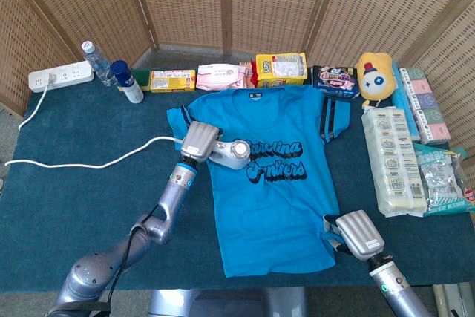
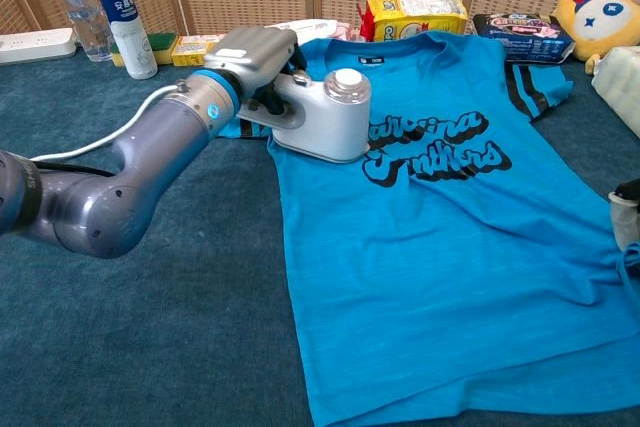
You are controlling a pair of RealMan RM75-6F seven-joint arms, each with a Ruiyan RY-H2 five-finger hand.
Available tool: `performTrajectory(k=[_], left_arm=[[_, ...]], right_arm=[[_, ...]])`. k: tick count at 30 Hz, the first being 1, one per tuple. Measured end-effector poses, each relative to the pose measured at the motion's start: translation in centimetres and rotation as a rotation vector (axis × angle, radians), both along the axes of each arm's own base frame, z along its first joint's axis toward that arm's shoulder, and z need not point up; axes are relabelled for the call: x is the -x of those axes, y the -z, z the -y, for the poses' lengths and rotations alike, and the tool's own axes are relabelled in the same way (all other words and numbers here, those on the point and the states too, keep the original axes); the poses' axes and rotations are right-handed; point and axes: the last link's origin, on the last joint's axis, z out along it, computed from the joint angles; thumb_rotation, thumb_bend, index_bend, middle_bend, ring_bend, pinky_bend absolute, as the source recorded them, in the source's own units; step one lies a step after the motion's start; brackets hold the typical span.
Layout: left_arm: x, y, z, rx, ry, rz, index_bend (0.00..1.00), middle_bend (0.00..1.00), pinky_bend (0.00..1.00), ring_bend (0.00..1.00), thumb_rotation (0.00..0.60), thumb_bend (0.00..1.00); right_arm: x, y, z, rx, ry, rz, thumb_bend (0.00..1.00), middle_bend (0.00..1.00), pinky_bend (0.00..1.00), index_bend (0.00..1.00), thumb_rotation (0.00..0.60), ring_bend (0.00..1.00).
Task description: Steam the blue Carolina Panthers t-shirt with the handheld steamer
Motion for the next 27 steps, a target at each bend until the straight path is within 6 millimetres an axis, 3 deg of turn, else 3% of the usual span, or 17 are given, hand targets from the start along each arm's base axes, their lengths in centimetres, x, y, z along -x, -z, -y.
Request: performTrajectory(k=[8,14,21,27], left_arm=[[2.0,-2.4,-0.1,-0.024,-0.019,0.067,0.77,0.81,0.79,0.72,0.6,0.31],[5.6,-5.4,0.4,-0.041,-0.056,0.113,0.77,0.81,0.79,0.72,0.6,0.3],[11.3,-9.9,1.5,-0.067,-0.136,0.12,0.77,0.8,0.79,0.72,0.6,0.29],[15.0,-11.5,2.3,-0.055,-0.206,0.107,0.77,0.8,0.78,0.71,0.6,0.29]], right_arm=[[-0.3,0.2,0.0,-0.004,-0.009,0.002,0.52,0.69,0.84,0.71,0.6,0.77],[-0.9,0.7,-0.1,-0.019,-0.027,0.005,0.52,0.69,0.84,0.71,0.6,0.77],[-1.4,1.2,-0.1,-0.029,-0.033,0.008,0.52,0.69,0.84,0.71,0.6,0.77],[-1.7,1.6,-0.1,-0.037,-0.032,0.008,0.52,0.69,0.84,0.71,0.6,0.77]])
